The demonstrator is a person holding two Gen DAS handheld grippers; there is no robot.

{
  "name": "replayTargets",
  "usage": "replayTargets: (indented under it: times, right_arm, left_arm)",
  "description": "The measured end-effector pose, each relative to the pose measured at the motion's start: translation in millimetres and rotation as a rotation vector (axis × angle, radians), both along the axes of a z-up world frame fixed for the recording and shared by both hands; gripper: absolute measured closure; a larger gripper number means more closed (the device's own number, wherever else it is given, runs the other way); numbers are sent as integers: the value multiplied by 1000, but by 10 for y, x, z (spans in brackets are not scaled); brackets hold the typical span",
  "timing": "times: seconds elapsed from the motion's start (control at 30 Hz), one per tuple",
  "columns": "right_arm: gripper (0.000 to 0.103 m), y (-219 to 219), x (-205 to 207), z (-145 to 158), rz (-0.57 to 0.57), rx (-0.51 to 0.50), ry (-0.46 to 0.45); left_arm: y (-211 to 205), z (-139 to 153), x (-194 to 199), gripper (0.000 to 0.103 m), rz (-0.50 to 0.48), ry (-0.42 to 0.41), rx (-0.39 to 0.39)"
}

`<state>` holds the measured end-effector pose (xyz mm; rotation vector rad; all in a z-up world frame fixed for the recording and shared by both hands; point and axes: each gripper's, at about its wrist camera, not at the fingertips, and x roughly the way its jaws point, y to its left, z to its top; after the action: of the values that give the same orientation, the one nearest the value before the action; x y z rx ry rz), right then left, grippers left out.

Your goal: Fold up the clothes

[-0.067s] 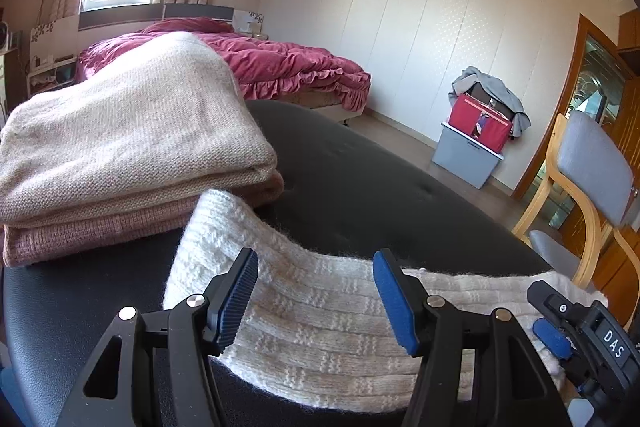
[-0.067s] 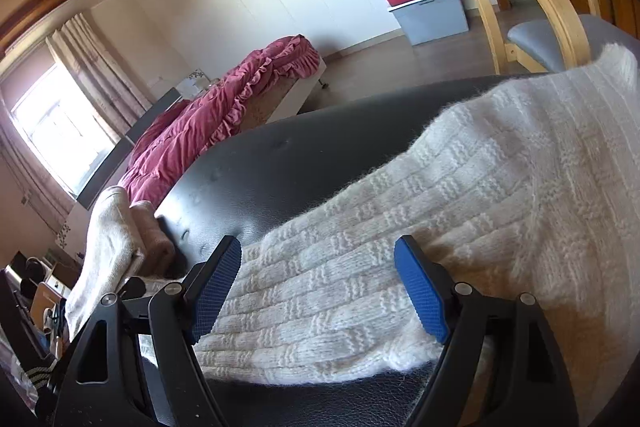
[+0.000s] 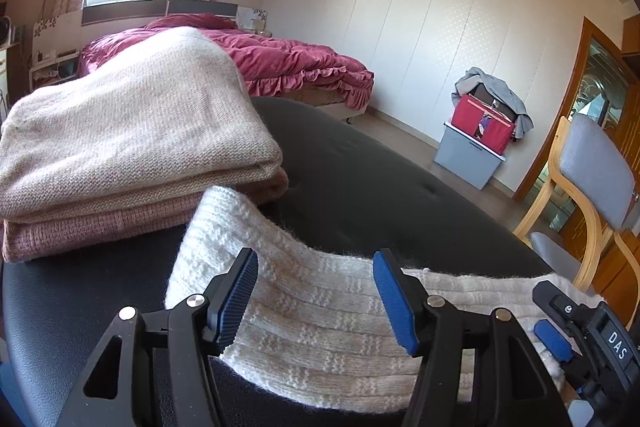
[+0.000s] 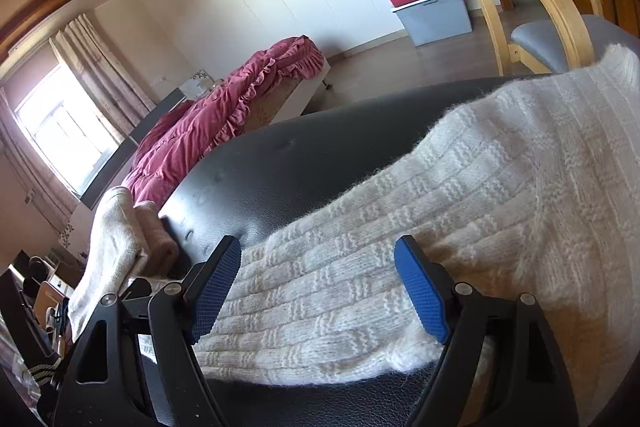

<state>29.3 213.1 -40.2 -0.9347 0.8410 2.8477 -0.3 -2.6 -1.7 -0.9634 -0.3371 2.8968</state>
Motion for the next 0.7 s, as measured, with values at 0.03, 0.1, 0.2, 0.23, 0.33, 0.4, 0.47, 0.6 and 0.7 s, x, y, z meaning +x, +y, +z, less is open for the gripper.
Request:
replayTargets:
  times: [0.03,0.1,0.2,0.23,0.33,0.4,0.47,0.6,0.7]
  right_arm:
    - [19,0,12,10,-6,8,-5]
    - [19,-1,36,29,-19,23,-16]
    - [19,108,78,81,-38,20,-41]
    - [19,230,95,116,-46,0,-57]
    - [19,797,435,105,-94,-38,-33]
    - [19,1238,793,87,-136,-38,-23]
    - [19,1506,1049,99,-186,-17,-28]
    - [19,2032,1549,97,-321,10,-45]
    - [19,2372,1951,146,-423,48,-47]
  left_arm:
    - [-13,-8,-1,42,0,-1,3]
    - [-38,-24,-5,42,1,-2,10]
    - [-75,-49,-9,42,1,-5,21]
    - [-88,-57,-11,42,1,-5,24]
    - [-126,-82,-15,42,2,-8,35]
    - [-151,-94,-15,42,2,-7,39]
    - [-141,-107,-10,42,4,-6,33]
    - [-124,-132,-23,42,10,-10,29]
    - [-118,-141,-40,42,7,-13,22]
